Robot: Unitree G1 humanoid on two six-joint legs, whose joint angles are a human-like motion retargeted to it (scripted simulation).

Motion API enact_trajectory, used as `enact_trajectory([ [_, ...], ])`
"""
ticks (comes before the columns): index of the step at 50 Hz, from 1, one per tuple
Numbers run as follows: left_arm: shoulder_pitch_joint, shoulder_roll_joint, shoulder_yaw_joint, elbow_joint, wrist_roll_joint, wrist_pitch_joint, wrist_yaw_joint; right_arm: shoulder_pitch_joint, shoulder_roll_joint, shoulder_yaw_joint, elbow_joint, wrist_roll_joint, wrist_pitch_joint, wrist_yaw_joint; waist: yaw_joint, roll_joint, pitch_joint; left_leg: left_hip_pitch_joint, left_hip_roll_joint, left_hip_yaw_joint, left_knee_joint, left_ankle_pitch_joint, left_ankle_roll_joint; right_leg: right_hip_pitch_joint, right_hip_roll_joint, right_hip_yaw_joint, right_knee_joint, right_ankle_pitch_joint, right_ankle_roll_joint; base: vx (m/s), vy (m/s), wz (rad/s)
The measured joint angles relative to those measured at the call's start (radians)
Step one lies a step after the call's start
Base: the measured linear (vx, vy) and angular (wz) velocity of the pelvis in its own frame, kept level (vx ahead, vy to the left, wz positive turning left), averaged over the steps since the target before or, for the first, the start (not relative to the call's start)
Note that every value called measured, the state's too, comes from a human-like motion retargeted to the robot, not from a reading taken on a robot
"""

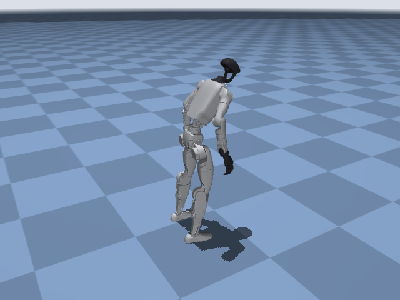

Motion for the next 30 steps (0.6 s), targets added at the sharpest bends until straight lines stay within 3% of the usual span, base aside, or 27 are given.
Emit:
enact_trajectory([
  [2, -0.053, 0.015, -0.044, -0.022, 0.014, 0.010, -0.007, -0.038, -0.013, 0.025, -0.013, 0.004, 0.006, 0.009, -0.018, 0.012, 0.057, -0.044, -0.005, -0.006, 0.053, -0.043, 0.067, -0.048, -0.012, -0.016, 0.073, -0.057, -0.050, -0.13, -0.01, 0.42],
  [5, -0.112, 0.043, -0.111, -0.066, 0.044, 0.028, -0.029, -0.075, -0.048, 0.091, -0.048, 0.000, 0.015, 0.042, -0.053, 0.025, 0.067, -0.240, -0.017, -0.015, 0.293, -0.161, 0.156, -0.208, -0.048, -0.035, 0.266, -0.169, -0.127, -0.08, -0.02, 0.58],
  [10, -0.215, 0.086, -0.174, -0.047, 0.190, 0.030, -0.047, -0.201, -0.072, 0.193, 0.048, -0.039, 0.025, 0.047, -0.064, 0.057, 0.067, -0.534, -0.002, -0.038, 0.851, -0.405, 0.215, -0.434, -0.065, -0.031, 0.713, -0.416, -0.241, 0.13, -0.01, 0.20],
  [12, -0.215, 0.106, -0.174, -0.046, 0.234, 0.026, -0.032, -0.222, -0.082, 0.192, 0.068, -0.047, 0.013, 0.026, -0.061, 0.068, 0.054, -0.514, 0.017, -0.040, 0.914, -0.460, 0.234, -0.402, -0.056, -0.042, 0.756, -0.467, -0.265, 0.55, -0.02, -0.08],
  [14, -0.120, 0.139, -0.157, -0.121, 0.211, 0.010, 0.003, -0.134, -0.115, 0.147, -0.031, -0.053, -0.016, -0.019, -0.061, 0.079, 0.007, -0.397, 0.047, -0.027, 0.864, -0.465, 0.213, -0.273, -0.049, -0.081, 0.687, -0.451, -0.254, 0.92, -0.01, -0.05],
  [15, -0.050, 0.161, -0.142, -0.179, 0.176, 0.001, 0.023, -0.068, -0.132, 0.115, -0.106, -0.055, -0.025, -0.038, -0.066, 0.078, -0.037, -0.319, 0.051, -0.021, 0.783, -0.441, 0.204, -0.193, -0.047, -0.103, 0.606, -0.413, -0.240, 1.10, 0.02, 0.10],
  [17, 0.097, 0.199, -0.089, -0.306, 0.098, -0.013, 0.016, 0.079, -0.186, 0.042, -0.276, -0.034, -0.036, 0.003, -0.076, 0.059, -0.153, -0.141, 0.017, -0.018, 0.485, -0.221, 0.215, -0.052, -0.057, -0.129, 0.382, -0.191, -0.230, 1.20, 0.04, 0.17],
  [20, 0.325, 0.199, 0.013, -0.426, 0.099, -0.027, -0.054, 0.293, -0.221, -0.084, -0.412, -0.014, -0.049, 0.120, -0.076, 0.076, -0.304, 0.027, 0.017, -0.035, 0.209, 0.324, 0.185, 0.069, -0.036, -0.120, 0.190, 0.318, -0.280, 1.22, 0.06, 0.00],
  [22, 0.417, 0.149, 0.060, -0.433, 0.109, -0.009, -0.045, 0.356, -0.213, -0.123, -0.388, -0.035, -0.024, 0.134, -0.064, 0.104, -0.330, 0.080, 0.016, -0.088, 0.144, 0.609, 0.117, 0.098, 0.009, -0.039, 0.168, 0.526, -0.289, 1.08, 0.06, -0.22],
  [24, 0.473, 0.101, 0.093, -0.406, 0.094, 0.005, -0.006, 0.371, -0.200, -0.129, -0.318, -0.071, 0.004, 0.106, -0.046, 0.114, -0.330, 0.098, 0.000, -0.145, 0.128, 0.658, 0.049, 0.098, 0.049, 0.043, 0.194, 0.538, -0.255, 0.95, 0.06, -0.31],
  [27, 0.498, 0.064, 0.135, -0.324, 0.053, -0.002, 0.026, 0.326, -0.185, -0.102, -0.177, -0.131, 0.025, 0.063, -0.027, 0.100, -0.312, 0.085, 0.004, -0.127, 0.092, 0.530, -0.016, 0.075, 0.043, 0.035, 0.176, 0.433, -0.166, 0.82, 0.06, -0.25],
  [30, 0.474, 0.057, 0.155, -0.216, 0.032, -0.015, -0.022, 0.273, -0.186, -0.067, -0.084, -0.144, 0.017, 0.086, -0.023, 0.081, -0.278, 0.056, 0.042, -0.033, 0.005, 0.482, -0.069, 0.062, 0.009, -0.023, 0.041, 0.378, -0.057, 0.75, 0.07, -0.03],
])
